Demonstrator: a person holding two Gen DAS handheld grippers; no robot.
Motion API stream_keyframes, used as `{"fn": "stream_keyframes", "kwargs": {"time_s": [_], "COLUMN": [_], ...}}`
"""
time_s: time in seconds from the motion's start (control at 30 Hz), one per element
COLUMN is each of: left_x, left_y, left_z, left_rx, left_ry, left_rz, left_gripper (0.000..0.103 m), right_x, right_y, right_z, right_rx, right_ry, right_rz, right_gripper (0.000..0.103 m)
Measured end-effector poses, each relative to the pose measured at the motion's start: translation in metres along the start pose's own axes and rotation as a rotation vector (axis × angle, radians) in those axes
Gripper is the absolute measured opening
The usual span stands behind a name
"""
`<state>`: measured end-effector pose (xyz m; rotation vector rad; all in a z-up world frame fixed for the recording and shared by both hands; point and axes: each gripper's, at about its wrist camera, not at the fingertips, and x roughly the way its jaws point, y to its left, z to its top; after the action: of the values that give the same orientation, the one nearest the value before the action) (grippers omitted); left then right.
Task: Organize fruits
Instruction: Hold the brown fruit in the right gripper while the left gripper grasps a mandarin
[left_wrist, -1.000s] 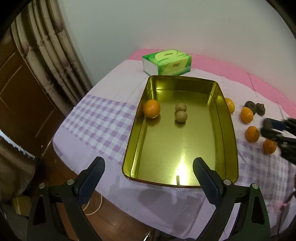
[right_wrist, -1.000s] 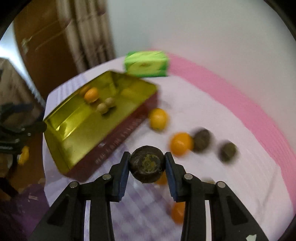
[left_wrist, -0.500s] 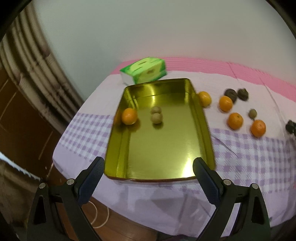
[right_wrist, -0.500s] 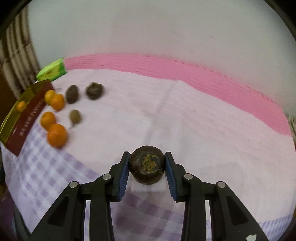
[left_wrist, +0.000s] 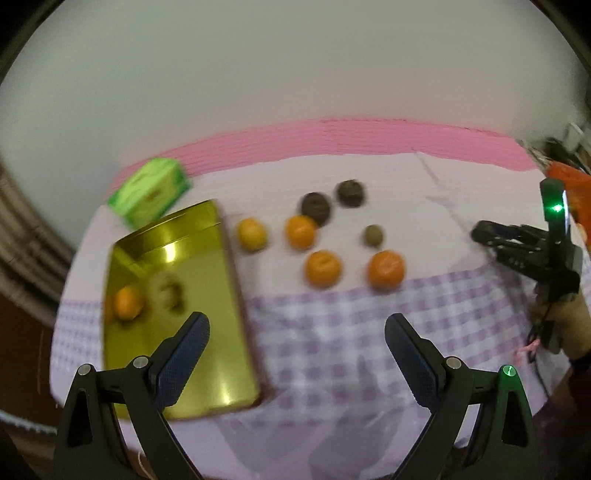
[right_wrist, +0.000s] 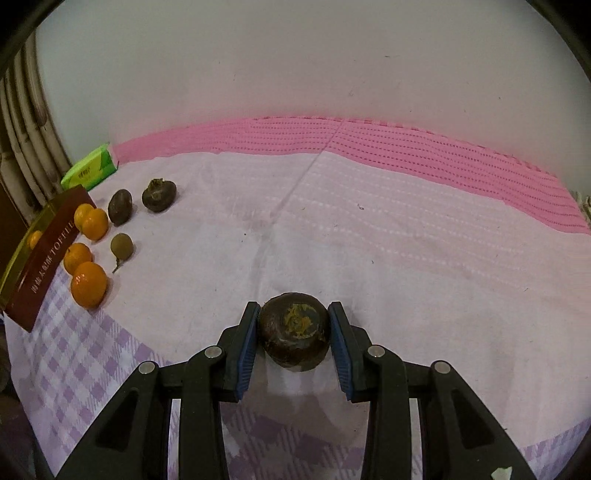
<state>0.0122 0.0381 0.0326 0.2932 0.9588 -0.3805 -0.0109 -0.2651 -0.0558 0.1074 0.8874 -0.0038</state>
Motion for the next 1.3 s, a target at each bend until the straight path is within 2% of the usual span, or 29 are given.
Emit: {"fn": "stream_keyframes", "kwargs": {"time_s": [0.1,0.23,0.47,0.57,0.63,0.67,0.83,1.03,1.17,1.3], "left_x": [0.022,0.057,0.111,0.126,0.136,0.138,0.119,0.060,0.031,0.014], "left_y": [-0.008,-0.008,0.003,0.003,0.002,0.003,-0.003,0.007,0.033,0.071], "left_z": [0.018,0.033,0.038,0.038,0.036,0.034,0.023,0.005,-0.014,-0.035], "left_rx": [0.039,0.022,-0.051,-0.050,-0.069,-0.082,-0.094,-0.171,-0.268,-0.360], "left_ry": [0.028,0.100,0.213,0.228,0.250,0.254,0.192,0.106,0.091,0.099], "left_rz": [-0.023,-0.057,-0.059,-0.052,-0.098,-0.113,-0.084,-0.096,-0.107,-0.082], "left_gripper": [0.096,0.091,0.064,0.060,0.043,0.040,0.038,0.039,0.039,0.039], "right_x": [-0.001,-0.002,-0.003,-0.003,-0.003,-0.003,-0.003,-0.004,-0.002,-0.001], "right_y": [-0.003,-0.006,-0.011,-0.012,-0.013,-0.013,-0.013,-0.012,-0.011,-0.010], "right_z": [0.000,0.000,0.001,0.001,0.001,0.001,0.001,0.001,0.002,0.004], "right_rx": [0.017,0.032,0.056,0.063,0.065,0.065,0.068,0.066,0.059,0.051], "right_ry": [-0.003,-0.007,-0.013,-0.013,-0.012,-0.011,-0.010,-0.009,-0.007,-0.005], "right_rz": [0.019,0.041,0.075,0.083,0.083,0.084,0.084,0.078,0.072,0.061], "right_gripper": [0.034,0.034,0.034,0.034,0.034,0.034,0.034,0.034,0.034,0.034]}}
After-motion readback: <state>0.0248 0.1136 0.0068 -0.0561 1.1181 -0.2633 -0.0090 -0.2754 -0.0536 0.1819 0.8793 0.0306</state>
